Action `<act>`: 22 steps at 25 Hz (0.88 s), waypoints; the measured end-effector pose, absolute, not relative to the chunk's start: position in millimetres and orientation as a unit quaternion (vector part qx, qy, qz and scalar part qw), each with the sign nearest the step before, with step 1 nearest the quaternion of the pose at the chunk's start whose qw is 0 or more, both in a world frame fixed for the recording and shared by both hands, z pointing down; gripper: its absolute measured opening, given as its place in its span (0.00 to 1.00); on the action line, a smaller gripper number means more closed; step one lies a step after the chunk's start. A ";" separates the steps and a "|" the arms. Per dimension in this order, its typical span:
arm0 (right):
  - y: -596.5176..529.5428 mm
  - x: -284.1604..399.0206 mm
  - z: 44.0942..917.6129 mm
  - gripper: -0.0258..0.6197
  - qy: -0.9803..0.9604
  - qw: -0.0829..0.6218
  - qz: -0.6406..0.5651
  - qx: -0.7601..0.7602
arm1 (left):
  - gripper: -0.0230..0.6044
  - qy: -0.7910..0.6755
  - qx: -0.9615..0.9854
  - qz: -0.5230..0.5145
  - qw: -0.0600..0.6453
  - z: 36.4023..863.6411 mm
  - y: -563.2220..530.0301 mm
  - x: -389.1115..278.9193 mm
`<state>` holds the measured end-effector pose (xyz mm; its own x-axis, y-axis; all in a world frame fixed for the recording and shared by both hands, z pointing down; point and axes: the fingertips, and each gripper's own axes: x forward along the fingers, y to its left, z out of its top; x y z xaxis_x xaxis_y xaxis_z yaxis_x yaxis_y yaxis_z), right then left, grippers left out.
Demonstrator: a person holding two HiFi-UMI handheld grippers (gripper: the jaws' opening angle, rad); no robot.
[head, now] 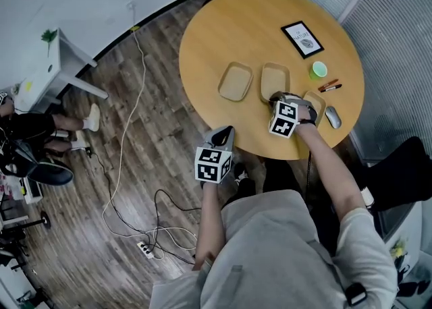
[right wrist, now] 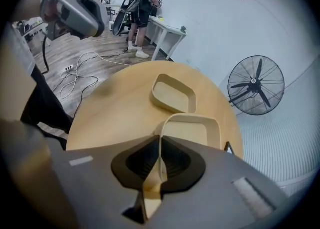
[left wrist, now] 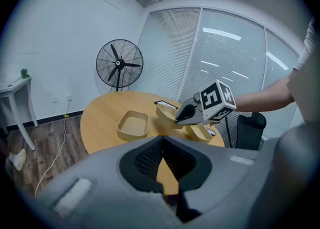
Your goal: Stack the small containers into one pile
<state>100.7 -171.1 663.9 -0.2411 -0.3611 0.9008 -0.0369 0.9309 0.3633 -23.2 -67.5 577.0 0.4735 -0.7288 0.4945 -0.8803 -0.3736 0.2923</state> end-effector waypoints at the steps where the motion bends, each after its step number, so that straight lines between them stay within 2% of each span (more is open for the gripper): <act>1: -170.6 92.4 658.0 0.07 -0.780 0.596 -0.137 0.134 | 0.04 -0.495 0.816 0.141 0.264 575.3 -65.8 -26.0; 10: -157.3 19.9 629.8 0.07 -0.809 0.549 -0.154 0.141 | 0.04 -0.523 0.805 0.131 0.246 557.3 -51.4 -51.1; 22: -159.8 -21.3 627.5 0.07 -0.832 0.516 -0.131 0.158 | 0.04 -0.541 0.796 0.139 0.232 550.2 -50.5 -76.3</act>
